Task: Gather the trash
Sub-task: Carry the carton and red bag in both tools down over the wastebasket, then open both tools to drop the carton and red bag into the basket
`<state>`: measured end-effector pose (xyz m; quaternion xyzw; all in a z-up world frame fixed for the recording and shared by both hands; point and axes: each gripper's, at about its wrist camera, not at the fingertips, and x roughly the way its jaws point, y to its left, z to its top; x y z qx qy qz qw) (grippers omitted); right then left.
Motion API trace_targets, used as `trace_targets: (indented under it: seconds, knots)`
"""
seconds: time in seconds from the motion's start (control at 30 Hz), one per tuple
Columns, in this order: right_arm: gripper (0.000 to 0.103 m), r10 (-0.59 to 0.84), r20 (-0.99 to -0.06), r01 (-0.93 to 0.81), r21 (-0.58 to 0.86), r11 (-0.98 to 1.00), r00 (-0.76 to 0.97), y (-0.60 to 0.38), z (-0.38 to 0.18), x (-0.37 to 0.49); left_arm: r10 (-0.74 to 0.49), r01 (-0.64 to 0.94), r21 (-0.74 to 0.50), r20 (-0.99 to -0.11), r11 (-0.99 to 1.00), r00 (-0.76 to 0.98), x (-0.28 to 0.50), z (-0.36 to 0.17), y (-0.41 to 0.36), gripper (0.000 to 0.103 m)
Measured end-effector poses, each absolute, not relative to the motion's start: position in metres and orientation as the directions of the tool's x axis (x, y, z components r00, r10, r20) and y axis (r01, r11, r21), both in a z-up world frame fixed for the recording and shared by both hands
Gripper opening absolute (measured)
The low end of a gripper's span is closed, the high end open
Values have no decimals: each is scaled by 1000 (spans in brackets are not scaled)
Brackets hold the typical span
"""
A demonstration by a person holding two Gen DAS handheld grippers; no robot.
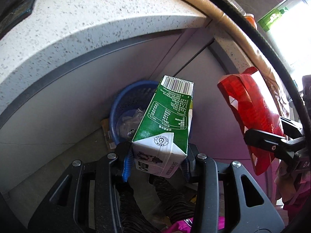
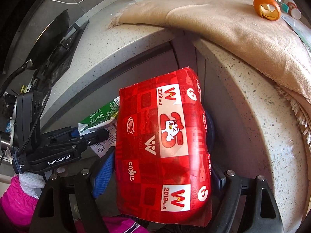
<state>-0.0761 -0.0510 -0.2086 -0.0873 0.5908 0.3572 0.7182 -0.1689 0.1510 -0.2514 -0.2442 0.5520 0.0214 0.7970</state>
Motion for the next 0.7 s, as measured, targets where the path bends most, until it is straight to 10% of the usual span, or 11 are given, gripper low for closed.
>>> trace_targets:
  seconds: [0.7]
  knots:
    - [86, 336, -942, -609, 249, 753, 29, -36, -254, -61, -219, -297, -327, -913, 897, 343, -151, -276, 148, 41]
